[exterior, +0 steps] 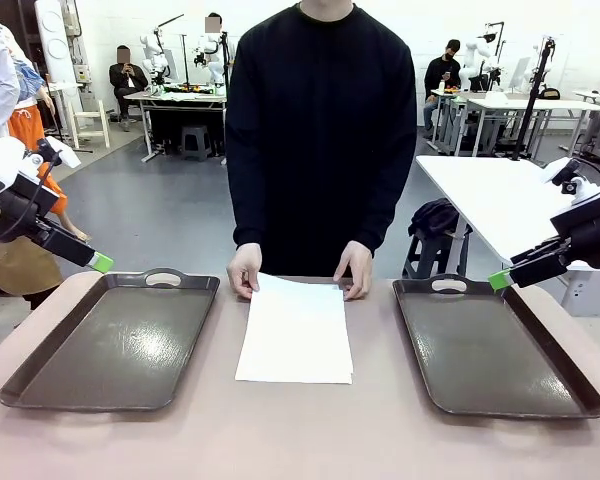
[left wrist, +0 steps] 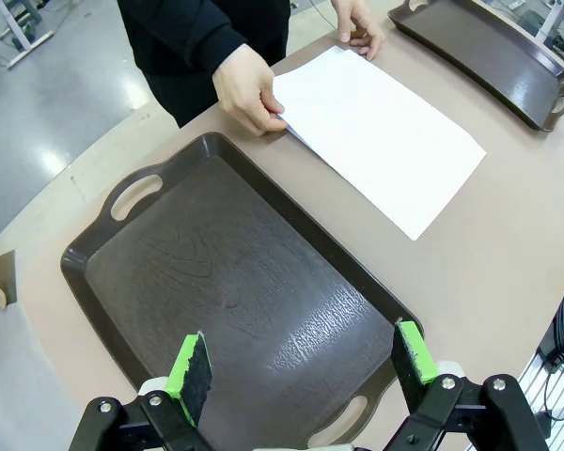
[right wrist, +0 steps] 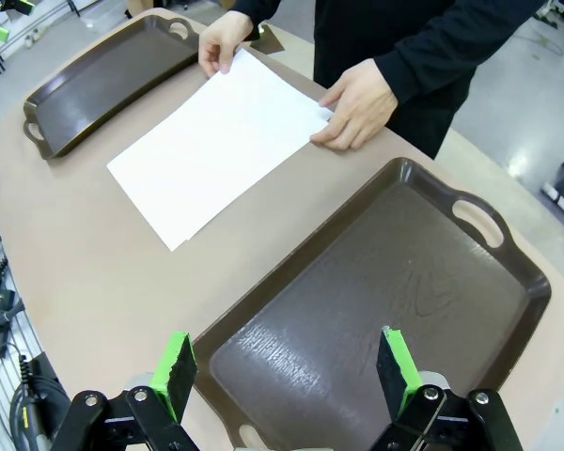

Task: Sort the A4 documents.
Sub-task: Receive the A4 Paper.

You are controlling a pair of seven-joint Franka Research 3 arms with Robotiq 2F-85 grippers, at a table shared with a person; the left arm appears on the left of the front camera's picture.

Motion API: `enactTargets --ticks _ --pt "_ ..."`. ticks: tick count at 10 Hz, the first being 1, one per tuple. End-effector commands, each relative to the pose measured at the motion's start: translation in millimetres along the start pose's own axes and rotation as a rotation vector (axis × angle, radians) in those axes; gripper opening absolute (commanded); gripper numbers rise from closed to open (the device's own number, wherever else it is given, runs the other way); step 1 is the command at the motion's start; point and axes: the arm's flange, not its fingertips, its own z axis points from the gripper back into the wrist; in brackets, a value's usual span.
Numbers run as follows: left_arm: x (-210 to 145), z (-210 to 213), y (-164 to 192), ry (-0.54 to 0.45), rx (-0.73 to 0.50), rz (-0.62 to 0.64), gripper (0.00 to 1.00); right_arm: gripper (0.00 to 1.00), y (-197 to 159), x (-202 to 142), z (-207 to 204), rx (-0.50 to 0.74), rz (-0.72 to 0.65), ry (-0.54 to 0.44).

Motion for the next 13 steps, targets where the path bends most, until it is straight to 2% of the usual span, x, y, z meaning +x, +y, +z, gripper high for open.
enactTargets --ticks 1,13 --pt "-0.3 -0.7 1.0 -0.006 -0.004 0.003 1.0 1.0 -0.8 -1.4 -2.2 0.015 0.002 -0.011" --pt "-0.3 -0.7 1.0 -0.006 -0.004 0.003 1.0 1.0 -0.8 -1.4 -2.2 0.015 0.002 -0.011"
